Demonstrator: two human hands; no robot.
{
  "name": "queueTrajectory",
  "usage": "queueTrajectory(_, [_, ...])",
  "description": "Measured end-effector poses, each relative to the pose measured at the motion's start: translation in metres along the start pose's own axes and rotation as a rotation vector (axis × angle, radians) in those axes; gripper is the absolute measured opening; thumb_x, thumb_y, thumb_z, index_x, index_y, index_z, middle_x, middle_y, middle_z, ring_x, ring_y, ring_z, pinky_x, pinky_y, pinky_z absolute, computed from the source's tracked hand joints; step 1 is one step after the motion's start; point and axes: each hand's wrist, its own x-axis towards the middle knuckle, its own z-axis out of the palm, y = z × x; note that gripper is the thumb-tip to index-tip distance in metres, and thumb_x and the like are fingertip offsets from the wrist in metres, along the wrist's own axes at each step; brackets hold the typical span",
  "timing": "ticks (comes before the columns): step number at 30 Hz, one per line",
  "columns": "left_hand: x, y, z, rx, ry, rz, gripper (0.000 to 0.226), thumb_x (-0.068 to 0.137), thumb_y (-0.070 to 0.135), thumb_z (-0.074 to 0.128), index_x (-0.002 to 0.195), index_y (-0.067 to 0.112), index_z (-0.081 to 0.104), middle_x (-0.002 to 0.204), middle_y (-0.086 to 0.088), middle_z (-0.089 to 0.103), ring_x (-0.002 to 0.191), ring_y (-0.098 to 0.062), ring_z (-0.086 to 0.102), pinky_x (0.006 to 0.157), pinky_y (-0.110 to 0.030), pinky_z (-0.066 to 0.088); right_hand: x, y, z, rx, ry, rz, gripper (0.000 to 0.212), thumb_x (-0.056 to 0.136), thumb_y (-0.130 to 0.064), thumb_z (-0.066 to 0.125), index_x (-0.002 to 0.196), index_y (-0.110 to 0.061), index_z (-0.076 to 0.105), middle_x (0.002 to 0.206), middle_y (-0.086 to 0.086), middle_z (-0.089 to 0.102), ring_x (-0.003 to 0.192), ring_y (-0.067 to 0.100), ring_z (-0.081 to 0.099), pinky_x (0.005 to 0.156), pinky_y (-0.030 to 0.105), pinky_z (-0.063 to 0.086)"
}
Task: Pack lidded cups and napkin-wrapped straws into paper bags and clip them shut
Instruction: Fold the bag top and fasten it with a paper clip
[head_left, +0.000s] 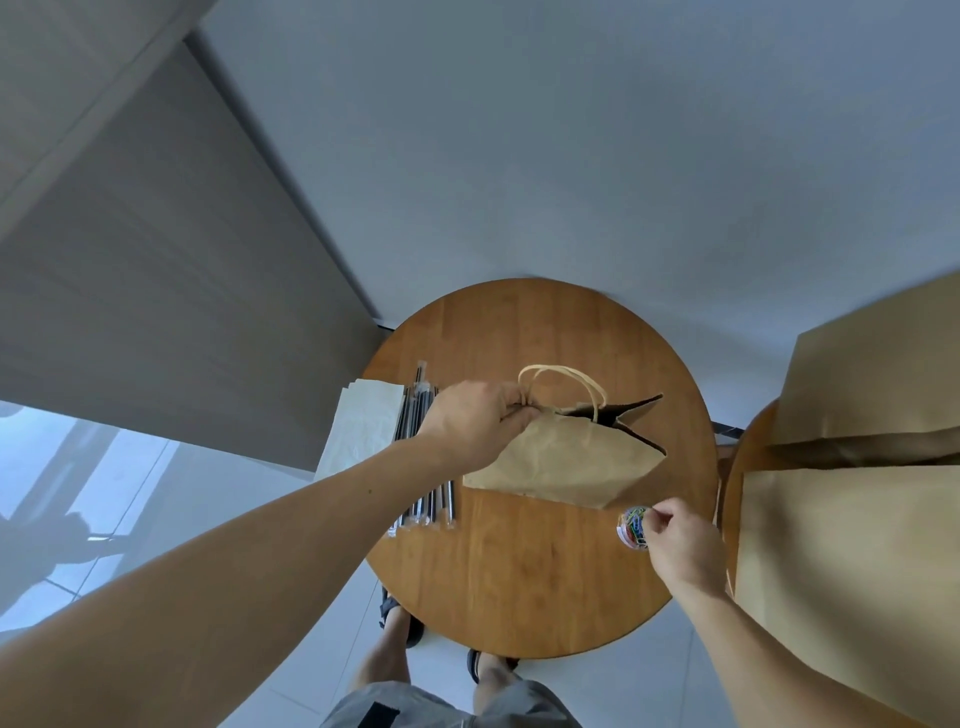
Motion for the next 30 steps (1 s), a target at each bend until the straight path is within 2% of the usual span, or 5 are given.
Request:
queueTrajectory(4, [0.002,0.001,-0.002,0.003,-0.031,-0.001,0.020,0.098,0.036,0.054,0.107,0.031,0.071,0.078,0.006,0.070,0.073,-0.015,0.063,0.063,-0.031,0.049,-0.024,-0.019,-0.020,0.245,0.007,-0.205,0.003,0.091,-0.019,0.069,0.093,-0.018,0.067,0.079,-0.010,0.066,0.079,0.017,0.070,0.057,0.008,0.047])
queueTrajectory(8, [0.004,0.002,-0.006,-0.015,-0.060,0.001,0.019,0.098,0.034,0.055,0.107,0.028,0.070,0.080,0.006,0.070,0.072,-0.013,0.061,0.063,-0.030,0.048,-0.048,-0.057,-0.038,0.367,0.028,-0.450,0.012,0.085,-0.012,0.075,0.087,-0.022,0.070,0.078,-0.013,0.071,0.073,0.007,0.070,0.063,0.022,0.057])
queueTrajectory(13, [0.005,0.004,-0.006,0.024,-0.053,0.005,0.018,0.096,0.036,0.055,0.109,0.031,0.068,0.071,0.014,0.059,0.073,-0.013,0.058,0.059,-0.028,0.042,-0.052,-0.125,-0.071,0.548,0.113,-0.719,0.014,0.081,-0.005,0.076,0.080,-0.017,0.070,0.081,-0.015,0.067,0.076,0.011,0.067,0.064,0.023,0.055])
queueTrajectory(19, [0.004,0.004,-0.004,0.080,-0.046,0.011,0.020,0.097,0.038,0.052,0.112,0.031,0.063,0.093,0.004,0.071,0.086,-0.020,0.065,0.075,-0.037,0.052,-0.034,-0.163,-0.087,0.520,0.158,-0.619,0.022,0.083,-0.007,0.076,0.097,-0.023,0.073,0.083,-0.023,0.067,0.077,0.000,0.066,0.070,0.013,0.052])
queueTrajectory(30, [0.010,0.005,-0.004,0.064,-0.021,0.029,0.018,0.096,0.039,0.050,0.107,0.037,0.064,0.079,0.011,0.065,0.078,-0.017,0.062,0.065,-0.031,0.046,-0.018,-0.173,-0.091,0.340,0.128,-0.587,0.012,0.089,-0.015,0.072,0.100,-0.019,0.076,0.087,-0.010,0.073,0.078,0.007,0.068,0.073,0.031,0.057])
